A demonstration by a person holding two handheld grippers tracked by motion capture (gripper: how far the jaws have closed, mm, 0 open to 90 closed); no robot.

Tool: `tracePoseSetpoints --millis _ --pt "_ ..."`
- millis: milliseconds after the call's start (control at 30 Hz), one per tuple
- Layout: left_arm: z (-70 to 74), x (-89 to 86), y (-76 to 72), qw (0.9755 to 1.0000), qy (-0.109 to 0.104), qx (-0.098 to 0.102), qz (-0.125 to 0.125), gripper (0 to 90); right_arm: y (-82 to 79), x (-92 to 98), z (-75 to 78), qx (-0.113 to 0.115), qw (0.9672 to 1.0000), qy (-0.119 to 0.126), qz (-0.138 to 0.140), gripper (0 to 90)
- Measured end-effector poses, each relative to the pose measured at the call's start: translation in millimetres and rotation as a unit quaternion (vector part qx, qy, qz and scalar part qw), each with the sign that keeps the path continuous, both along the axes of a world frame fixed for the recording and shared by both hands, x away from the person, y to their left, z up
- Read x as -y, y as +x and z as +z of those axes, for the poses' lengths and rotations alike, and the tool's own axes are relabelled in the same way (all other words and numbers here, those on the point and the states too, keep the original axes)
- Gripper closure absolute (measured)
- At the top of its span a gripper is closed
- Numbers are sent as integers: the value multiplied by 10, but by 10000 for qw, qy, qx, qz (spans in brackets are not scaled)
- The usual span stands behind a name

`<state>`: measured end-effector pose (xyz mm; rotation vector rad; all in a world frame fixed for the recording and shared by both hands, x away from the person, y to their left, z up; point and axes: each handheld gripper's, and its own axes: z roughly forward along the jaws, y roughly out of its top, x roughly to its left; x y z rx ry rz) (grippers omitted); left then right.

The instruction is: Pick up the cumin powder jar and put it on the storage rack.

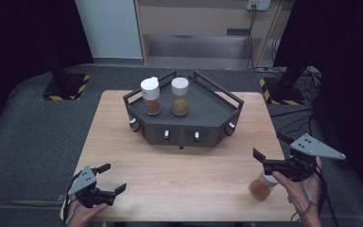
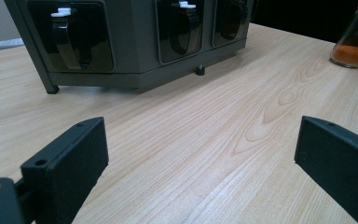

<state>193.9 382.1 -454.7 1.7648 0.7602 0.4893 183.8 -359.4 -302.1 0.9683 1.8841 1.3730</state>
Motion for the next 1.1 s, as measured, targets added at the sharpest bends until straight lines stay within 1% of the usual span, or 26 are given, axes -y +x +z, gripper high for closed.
tracePoseSetpoints --millis 100,233,367,533,800,933,1033,1100 --pt "0 -2 0 10000 -3 1 -3 18 -85 36 -82 -1 10000 59 -64 21" --pt "0 2 1 10000 2 2 -13 18 -222 27 -182 62 9997 -66 -229 15" --pt "1 2 -1 10000 7 3 -15 17 -287 43 -314 58 9995 -107 -279 14" --pt "3 2 4 10000 19 -3 -31 17 -374 57 -470 83 9994 -48 -334 11" --pt "4 2 2 10000 22 10 -39 17 -514 92 -641 89 9991 20 -407 10" --pt "5 3 4 10000 34 13 -51 17 -571 139 -736 41 9989 73 -463 11" --pt "5 9 0 10000 36 12 -48 17 -592 171 -804 -17 9987 119 -496 11" --pt "11 16 -4 10000 73 21 -45 17 -597 192 -848 -72 9986 158 -497 11"
